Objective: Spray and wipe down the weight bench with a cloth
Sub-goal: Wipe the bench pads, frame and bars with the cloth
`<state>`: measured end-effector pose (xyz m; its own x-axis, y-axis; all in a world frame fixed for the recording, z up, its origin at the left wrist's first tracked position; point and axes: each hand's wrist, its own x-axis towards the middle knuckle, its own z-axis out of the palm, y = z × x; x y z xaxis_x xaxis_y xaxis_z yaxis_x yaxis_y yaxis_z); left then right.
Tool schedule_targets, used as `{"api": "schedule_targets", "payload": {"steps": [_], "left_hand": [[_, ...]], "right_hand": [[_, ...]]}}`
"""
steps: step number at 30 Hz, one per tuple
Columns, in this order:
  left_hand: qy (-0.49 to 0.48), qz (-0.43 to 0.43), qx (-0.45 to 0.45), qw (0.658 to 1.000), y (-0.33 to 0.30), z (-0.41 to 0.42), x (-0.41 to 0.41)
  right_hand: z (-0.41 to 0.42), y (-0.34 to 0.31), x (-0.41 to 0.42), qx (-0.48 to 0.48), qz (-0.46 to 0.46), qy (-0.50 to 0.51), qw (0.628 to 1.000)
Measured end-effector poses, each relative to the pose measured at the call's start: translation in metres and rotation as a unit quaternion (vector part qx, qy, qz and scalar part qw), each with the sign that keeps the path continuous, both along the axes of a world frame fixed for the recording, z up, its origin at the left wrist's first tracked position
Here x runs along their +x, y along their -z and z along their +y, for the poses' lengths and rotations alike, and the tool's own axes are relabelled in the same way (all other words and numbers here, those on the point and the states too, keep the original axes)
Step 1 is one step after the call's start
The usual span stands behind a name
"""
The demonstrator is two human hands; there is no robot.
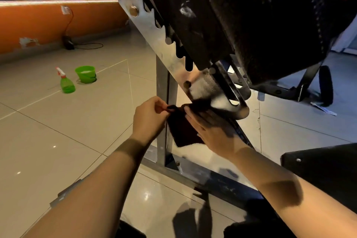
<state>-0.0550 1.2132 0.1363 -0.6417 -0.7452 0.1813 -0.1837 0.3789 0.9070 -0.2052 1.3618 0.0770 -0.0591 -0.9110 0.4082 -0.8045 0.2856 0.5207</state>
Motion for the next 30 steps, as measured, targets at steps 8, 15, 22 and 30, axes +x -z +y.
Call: {"api": "schedule_targets", "payload": {"steps": [8, 15, 22, 30], "left_hand": [[0.128, -0.045, -0.101, 0.986, -0.018, 0.030, 0.039], [0.124, 0.030, -0.111, 0.986, -0.053, 0.089, 0.072], [0.121, 0.095, -0.190, 0.970, -0.095, 0.138, 0.102], [0.121, 0.115, -0.298, 0.940, -0.183, 0.169, 0.123]], "right_hand": [[0.049, -0.021, 0.056, -0.030, -0.202, 0.012, 0.979], [0.091, -0.072, 0.116, -0.265, -0.360, 0.032, 0.894], [0.122, -0.117, 0.132, -0.342, -0.316, -0.047, 0.883], [0.149, -0.200, 0.156, -0.427, -0.315, -0.058, 0.845]]}}
